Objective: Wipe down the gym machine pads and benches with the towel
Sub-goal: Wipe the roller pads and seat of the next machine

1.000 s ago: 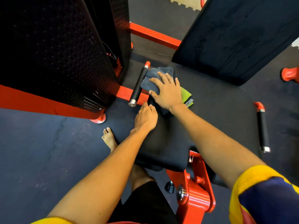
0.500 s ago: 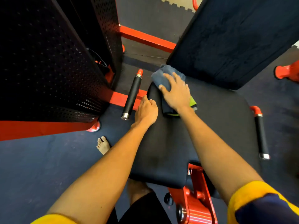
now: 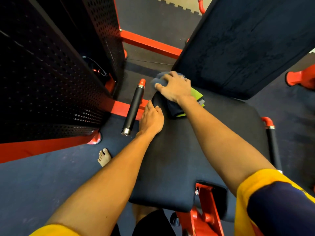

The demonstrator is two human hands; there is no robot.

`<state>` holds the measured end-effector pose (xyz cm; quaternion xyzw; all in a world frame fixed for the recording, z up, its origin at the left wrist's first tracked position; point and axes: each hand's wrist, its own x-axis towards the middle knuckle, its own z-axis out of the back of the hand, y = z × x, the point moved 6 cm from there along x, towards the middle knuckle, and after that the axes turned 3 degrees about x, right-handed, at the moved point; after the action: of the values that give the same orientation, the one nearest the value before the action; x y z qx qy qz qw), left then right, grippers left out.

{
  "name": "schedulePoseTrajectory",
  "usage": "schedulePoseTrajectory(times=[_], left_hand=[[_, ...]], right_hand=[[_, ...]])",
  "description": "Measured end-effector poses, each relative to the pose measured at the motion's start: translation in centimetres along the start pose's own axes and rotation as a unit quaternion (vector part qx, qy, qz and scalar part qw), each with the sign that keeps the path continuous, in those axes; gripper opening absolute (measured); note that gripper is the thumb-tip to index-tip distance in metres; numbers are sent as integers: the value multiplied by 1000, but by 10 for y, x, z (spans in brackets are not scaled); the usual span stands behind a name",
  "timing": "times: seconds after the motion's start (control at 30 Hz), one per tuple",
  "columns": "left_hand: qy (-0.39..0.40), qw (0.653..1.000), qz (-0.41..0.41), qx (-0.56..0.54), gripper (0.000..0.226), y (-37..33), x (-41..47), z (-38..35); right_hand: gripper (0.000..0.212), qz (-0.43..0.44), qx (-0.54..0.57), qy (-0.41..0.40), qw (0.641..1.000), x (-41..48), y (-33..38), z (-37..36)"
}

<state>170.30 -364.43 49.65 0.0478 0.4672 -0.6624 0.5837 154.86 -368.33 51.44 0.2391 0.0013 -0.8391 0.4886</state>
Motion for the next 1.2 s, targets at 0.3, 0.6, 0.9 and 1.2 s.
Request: schedulePoseTrajectory(times=[0.3,0.6,0.9,1.2], left_hand=[[37,998,-20,-49,59,25,-20,2],[61,988,1,-144,52,67,-66,4],[53,982,15,-180,54,111,-124,7],[2,983,-20,-184,40,141,-169,11]], right_hand=[[58,9,-53,52,997,20,20,-5],[67,183,-73,-3,980,-79,55,-36],[59,82,-79,13,993,-120,63,-48],[58,105,-77,7,991,-227,96,-67]])
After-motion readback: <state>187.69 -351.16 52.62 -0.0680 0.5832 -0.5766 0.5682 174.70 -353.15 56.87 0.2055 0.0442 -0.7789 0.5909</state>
